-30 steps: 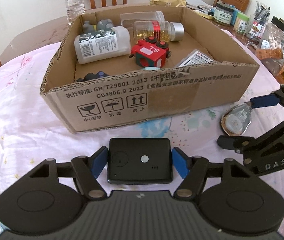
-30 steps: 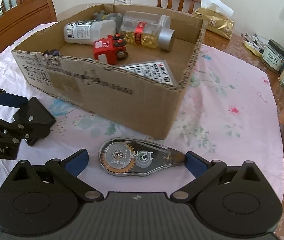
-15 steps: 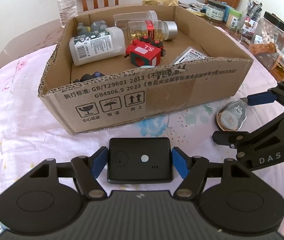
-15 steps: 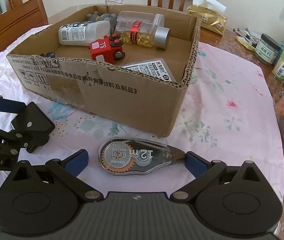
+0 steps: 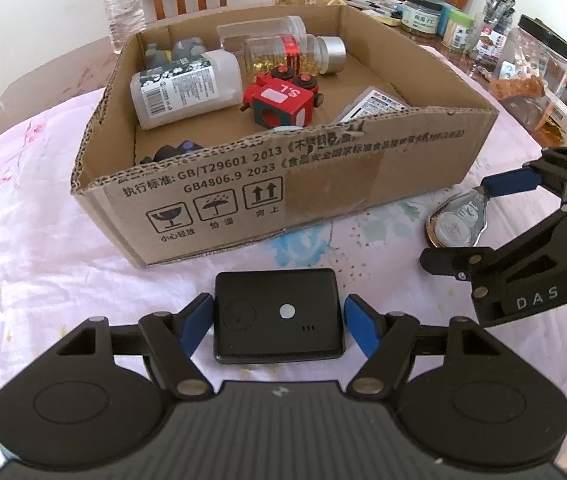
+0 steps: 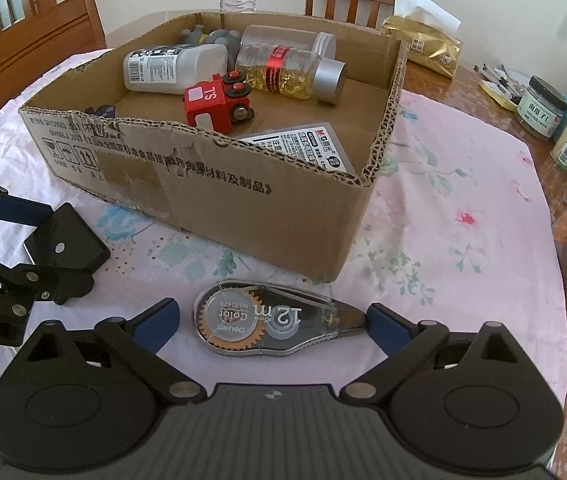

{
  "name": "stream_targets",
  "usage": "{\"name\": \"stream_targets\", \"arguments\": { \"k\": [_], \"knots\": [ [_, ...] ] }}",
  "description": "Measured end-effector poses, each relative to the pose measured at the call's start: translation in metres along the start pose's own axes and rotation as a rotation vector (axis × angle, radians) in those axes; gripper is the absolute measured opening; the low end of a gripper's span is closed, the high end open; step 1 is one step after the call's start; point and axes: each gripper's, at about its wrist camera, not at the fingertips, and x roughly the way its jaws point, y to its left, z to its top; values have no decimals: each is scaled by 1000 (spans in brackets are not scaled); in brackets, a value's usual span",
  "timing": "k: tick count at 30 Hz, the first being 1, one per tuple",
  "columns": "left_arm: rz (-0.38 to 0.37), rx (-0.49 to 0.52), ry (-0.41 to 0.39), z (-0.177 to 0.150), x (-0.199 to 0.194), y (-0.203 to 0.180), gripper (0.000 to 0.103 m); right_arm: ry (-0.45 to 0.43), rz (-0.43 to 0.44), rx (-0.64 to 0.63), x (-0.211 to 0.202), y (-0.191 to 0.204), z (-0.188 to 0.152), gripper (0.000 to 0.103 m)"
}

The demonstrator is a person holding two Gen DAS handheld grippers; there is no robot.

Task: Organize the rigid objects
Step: 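Grasp the black square pad with the left gripper while the right gripper grasps the correction tape, then carry both into the cardboard box and open both grippers to release them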

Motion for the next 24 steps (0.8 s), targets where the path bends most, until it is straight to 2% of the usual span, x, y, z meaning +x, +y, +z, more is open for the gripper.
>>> {"name": "stream_targets", "arguments": {
  "k": [5,13,24],
  "knots": [
    [14,-26,5,1,1,0,69,-5,-7,11,-2,2,2,93],
    [1,-43,17,2,-2,3,69,14,-12,21,-3,2,2,93],
    [-4,-18,45,2,-9,2,69,47,4,17,-12,2,1,93]
  ]
}}
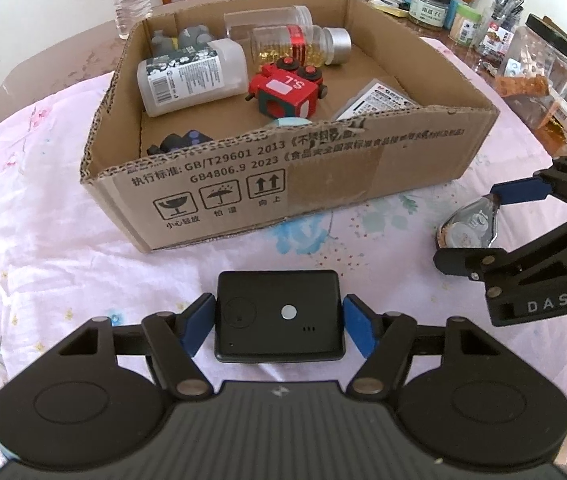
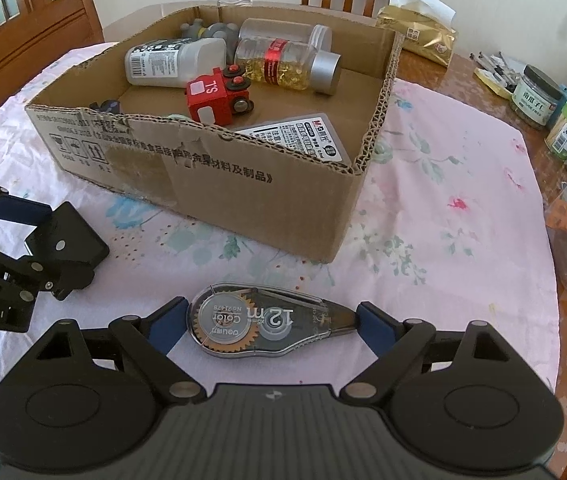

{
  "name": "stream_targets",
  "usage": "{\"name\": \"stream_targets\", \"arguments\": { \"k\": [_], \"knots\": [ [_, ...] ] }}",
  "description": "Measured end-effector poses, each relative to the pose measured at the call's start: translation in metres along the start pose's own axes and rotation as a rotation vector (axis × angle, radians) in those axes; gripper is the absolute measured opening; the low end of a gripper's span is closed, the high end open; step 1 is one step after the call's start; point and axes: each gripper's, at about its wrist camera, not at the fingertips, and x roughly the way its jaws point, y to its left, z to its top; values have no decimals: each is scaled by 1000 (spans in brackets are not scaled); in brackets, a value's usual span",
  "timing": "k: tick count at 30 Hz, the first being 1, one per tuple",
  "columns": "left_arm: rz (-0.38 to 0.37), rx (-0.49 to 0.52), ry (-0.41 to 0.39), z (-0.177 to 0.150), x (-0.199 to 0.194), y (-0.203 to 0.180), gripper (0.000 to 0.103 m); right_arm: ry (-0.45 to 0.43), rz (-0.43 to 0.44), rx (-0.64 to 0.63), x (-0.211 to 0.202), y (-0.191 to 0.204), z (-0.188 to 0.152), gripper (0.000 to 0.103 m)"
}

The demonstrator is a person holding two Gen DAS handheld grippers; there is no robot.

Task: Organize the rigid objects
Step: 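Carry both into the cardboard box and open both grippers to release them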

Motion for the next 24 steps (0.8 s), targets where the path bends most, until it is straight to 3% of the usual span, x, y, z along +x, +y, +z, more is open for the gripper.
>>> {"name": "stream_targets", "arguments": {
  "k": [12,17,24],
  "knots": [
    [-61,64,-30,6,-40,4,69,12,85,29,-46,-8,14,93],
    [-97,112,-63,14,-64,12,69,-55,140,62,-80,-12,33,93],
    [-101,130,-124,22,-89,20,69,-148,107,4,-87,-2,81,93]
  ]
}}
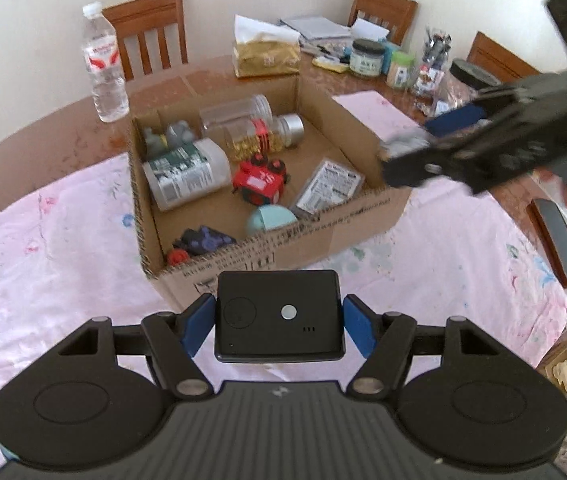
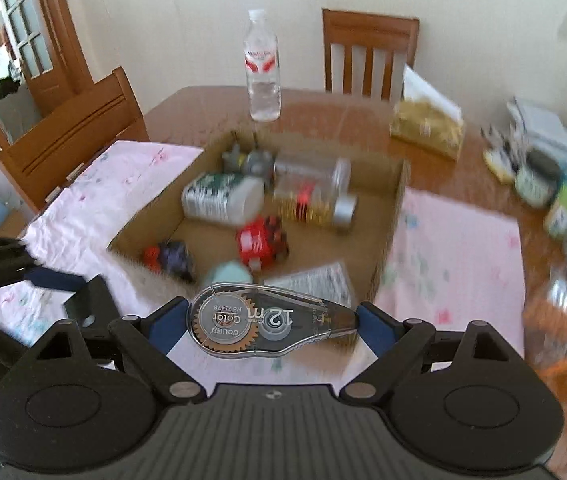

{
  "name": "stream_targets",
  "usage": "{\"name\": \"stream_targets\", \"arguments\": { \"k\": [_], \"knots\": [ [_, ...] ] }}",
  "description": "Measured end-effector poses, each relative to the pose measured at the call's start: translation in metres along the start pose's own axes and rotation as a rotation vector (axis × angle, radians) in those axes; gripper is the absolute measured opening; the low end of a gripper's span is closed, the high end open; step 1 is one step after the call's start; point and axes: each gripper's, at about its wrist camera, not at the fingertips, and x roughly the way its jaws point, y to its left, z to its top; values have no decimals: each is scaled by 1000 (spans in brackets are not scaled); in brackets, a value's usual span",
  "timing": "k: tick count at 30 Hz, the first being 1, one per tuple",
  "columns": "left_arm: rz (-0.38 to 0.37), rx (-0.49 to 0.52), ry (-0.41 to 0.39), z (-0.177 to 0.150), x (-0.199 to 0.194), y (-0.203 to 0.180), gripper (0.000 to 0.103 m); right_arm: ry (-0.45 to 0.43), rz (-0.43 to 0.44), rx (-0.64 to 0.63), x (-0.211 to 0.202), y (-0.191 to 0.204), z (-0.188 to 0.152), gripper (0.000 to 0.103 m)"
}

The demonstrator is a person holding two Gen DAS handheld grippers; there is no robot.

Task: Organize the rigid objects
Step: 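Carry both into the cardboard box and open both grippers to release them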

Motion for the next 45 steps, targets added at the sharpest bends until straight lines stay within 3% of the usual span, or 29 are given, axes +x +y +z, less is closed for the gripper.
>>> {"name": "stream_targets", "arguments": {
  "k": [13,18,19,29,37,45],
  "knots": [
    [111,-129,-52,21,-12,13,69,100,-38,-138,94,-22,57,93],
    [143,-148,-65,28,-11,15,69,92,-64,-159,111,-25,67,97],
    [149,-152,-67,30,-11,15,69,81,-69,-160,112,-25,70,103],
    [153,-155,-74,48,5,22,69,51,-95,-79,80,-28,74,103],
    [142,-151,-56,64,38,29,69,94,-193,-60,53,-15,42,103],
    [163,-126,-36,73,69,35,71,121,-197,-5,41,-11,19,103]
  ]
}}
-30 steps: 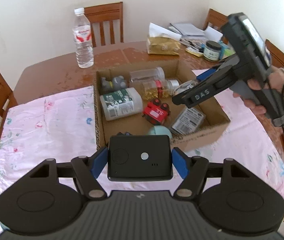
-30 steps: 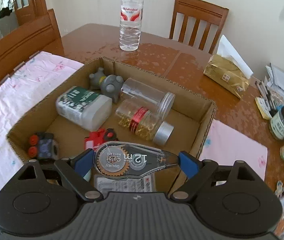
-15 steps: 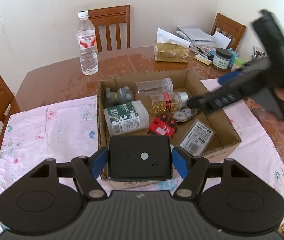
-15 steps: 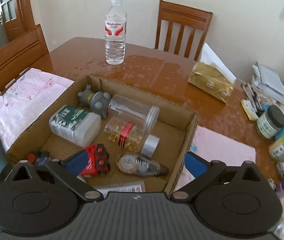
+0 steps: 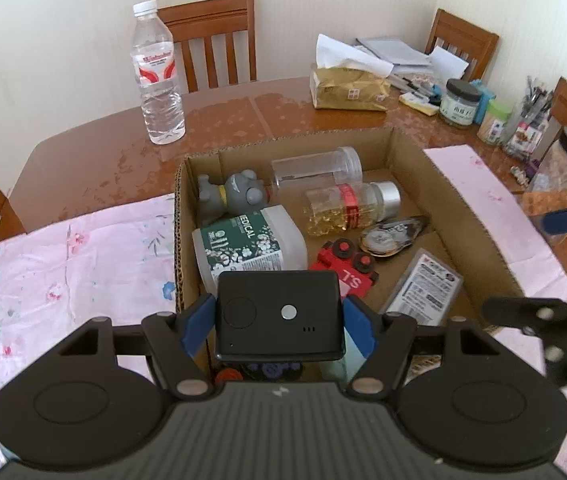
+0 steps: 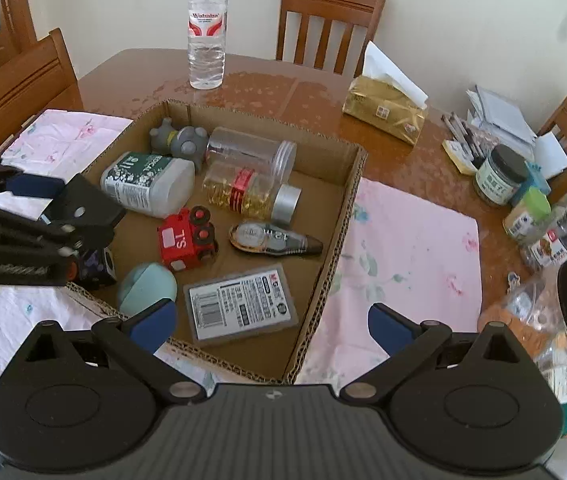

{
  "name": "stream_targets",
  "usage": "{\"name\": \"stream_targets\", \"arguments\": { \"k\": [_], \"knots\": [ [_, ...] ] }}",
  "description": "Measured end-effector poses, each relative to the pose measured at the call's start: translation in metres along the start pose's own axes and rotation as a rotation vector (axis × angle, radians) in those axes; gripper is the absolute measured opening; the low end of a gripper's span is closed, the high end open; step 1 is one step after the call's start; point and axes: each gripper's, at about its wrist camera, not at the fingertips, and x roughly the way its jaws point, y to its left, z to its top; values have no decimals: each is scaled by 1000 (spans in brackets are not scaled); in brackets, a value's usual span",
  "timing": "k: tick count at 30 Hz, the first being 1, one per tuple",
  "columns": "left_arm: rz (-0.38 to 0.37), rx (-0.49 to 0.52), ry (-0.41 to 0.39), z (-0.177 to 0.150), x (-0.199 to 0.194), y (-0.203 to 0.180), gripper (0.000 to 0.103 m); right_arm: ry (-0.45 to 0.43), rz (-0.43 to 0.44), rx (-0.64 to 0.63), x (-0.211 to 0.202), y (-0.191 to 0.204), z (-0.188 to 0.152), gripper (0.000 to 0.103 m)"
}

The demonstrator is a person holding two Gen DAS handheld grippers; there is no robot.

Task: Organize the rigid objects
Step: 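Carry both into the cardboard box and open both grippers to release them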

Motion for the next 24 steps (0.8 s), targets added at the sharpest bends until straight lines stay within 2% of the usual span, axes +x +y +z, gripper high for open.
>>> {"name": "stream_targets", "arguments": {
  "k": [3,4,6,17,21,24],
  "knots": [
    [15,-11,-24,2,2,2,92,-6,-1,3,-4,1,-1,103],
    [23,-15,-36,3,0,2,96,-8,1,5,-5,1,-1,103],
    [45,-23,-54,6,-3,4,99,-14,4,9,-6,-1,0,103],
    [111,-103,-102,-3,-37,9,99,-24,-23,62,-15,-4,-2,103],
    [115,-118,-77,-11,-45,10,99,-8,-73,116,-16,1,-7,103],
    [169,-113,-22,-17,-49,8,99,16,-85,158,-18,6,-12,103]
  ]
}}
